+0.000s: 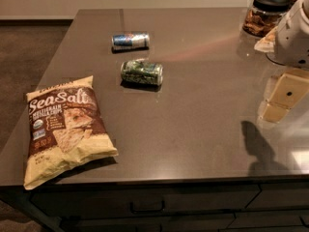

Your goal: Place green can upright

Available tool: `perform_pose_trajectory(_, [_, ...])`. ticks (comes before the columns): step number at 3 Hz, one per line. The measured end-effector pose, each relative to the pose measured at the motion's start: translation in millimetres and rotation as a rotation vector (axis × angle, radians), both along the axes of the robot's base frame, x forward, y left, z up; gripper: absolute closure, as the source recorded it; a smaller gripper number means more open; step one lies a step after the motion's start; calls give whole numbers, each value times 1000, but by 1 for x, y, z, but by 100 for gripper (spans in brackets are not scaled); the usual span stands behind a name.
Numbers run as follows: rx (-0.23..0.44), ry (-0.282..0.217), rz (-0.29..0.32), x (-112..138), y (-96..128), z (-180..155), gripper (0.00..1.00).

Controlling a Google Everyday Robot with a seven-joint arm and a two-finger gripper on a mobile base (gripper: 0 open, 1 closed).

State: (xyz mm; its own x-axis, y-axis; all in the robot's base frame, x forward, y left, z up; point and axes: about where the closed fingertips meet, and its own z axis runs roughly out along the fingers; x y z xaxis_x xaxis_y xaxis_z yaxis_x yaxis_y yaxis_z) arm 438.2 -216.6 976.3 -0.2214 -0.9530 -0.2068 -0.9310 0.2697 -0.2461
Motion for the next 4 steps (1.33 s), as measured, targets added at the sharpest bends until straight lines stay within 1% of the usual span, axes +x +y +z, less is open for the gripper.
perform_pose_trajectory(1, [0, 0, 0, 0, 0, 0, 0])
perform_pose_trajectory(2, [24, 29, -14, 17, 8, -3, 0])
perform_pose_trajectory(3, [53, 64, -51, 54, 27, -11, 0])
perform_pose_trajectory(4, [90, 85, -93, 91, 53, -20, 0])
